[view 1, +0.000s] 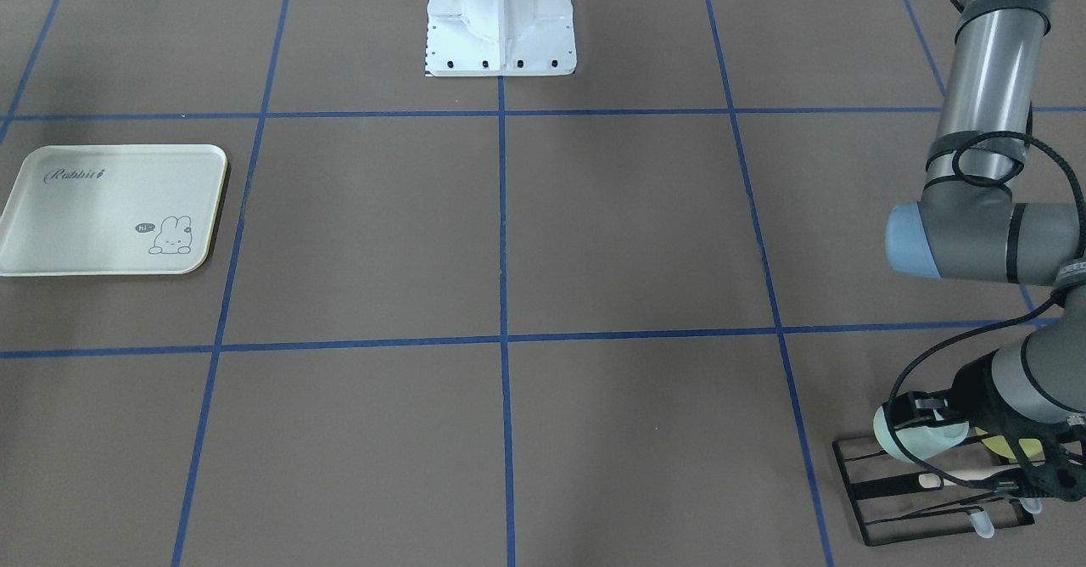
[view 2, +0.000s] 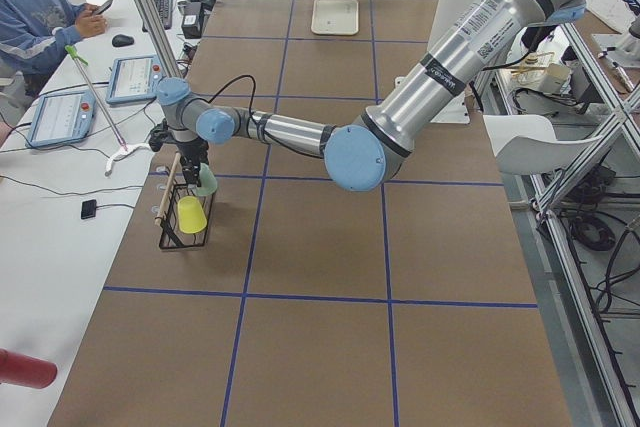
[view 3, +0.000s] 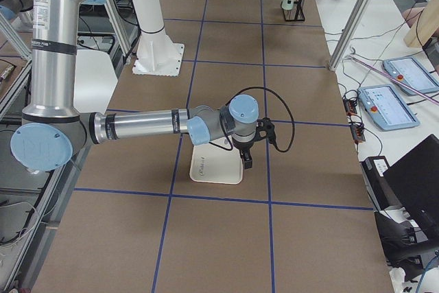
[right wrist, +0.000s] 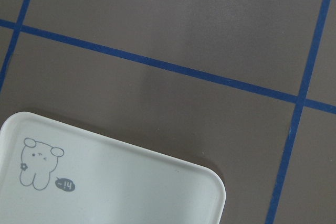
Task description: Left arm grabs green cup and hands to right arm on tray
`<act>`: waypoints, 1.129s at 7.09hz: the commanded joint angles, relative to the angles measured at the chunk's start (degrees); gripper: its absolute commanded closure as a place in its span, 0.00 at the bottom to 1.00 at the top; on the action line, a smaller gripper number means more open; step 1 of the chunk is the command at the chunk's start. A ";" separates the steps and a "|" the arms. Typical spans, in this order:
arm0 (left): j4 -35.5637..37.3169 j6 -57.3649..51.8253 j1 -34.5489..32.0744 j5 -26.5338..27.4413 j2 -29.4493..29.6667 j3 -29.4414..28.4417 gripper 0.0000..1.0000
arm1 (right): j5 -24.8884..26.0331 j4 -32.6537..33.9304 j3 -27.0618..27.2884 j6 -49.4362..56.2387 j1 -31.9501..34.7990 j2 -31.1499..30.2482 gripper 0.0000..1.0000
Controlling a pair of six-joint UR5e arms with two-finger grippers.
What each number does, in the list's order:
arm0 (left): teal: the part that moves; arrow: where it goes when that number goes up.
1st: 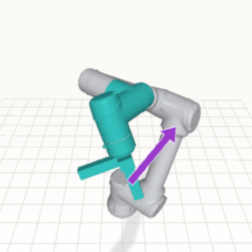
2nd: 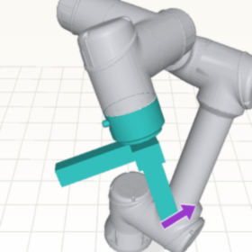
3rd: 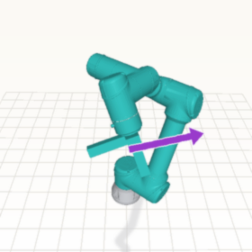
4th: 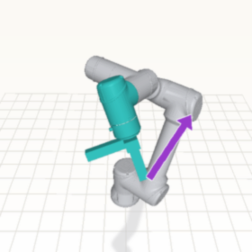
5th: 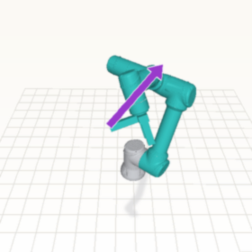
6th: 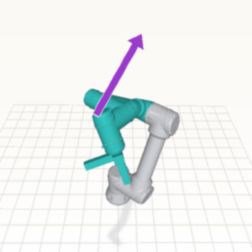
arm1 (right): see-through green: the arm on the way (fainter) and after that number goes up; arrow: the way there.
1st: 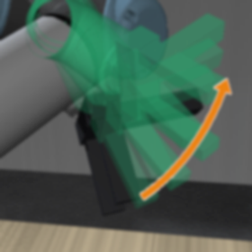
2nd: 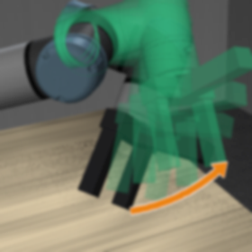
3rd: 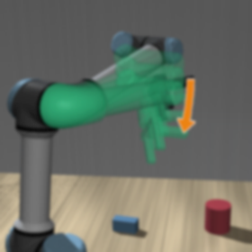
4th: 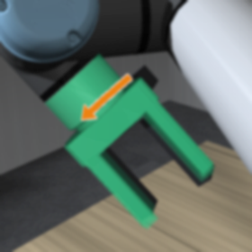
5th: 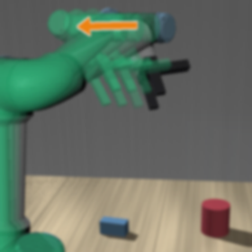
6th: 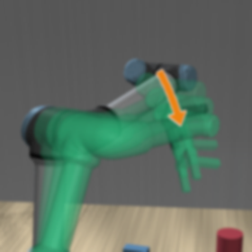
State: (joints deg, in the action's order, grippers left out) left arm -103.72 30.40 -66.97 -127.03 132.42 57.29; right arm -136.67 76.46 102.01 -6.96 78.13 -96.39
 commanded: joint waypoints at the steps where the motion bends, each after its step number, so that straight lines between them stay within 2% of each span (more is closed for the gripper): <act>1: 0.18 0.88 -0.43 0.02 0.03 1.50 0.97 | 0.00 0.00 0.30 -0.16 0.00 0.06 0.00; 3: 3.15 0.36 -4.55 -0.59 -0.93 7.89 1.00 | 0.00 0.00 0.39 -0.59 0.00 0.06 0.00; 4: 7.61 0.18 -4.74 -0.51 -1.19 11.76 1.00 | 0.00 0.00 0.21 -0.60 -0.17 0.15 0.00; 5: 11.31 0.18 -5.09 -0.42 -2.33 16.93 1.00 | 0.00 0.00 0.12 -0.51 -0.61 0.15 0.00; 6: 15.34 0.18 -4.75 -0.42 -8.52 26.90 1.00 | 0.00 0.00 0.12 -0.59 -0.96 0.41 0.00; 7: 18.69 0.44 -4.66 -0.42 -9.97 32.22 1.00 | 0.09 0.09 -0.14 -0.60 -1.14 1.28 0.00; 8: 21.51 1.06 -4.40 -0.50 -9.46 34.89 1.00 | 0.00 0.09 0.03 -1.38 -1.23 1.64 0.00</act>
State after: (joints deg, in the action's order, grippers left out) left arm -86.20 30.89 -71.62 -127.46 123.83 86.89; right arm -136.63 76.52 102.00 -7.72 77.10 -95.36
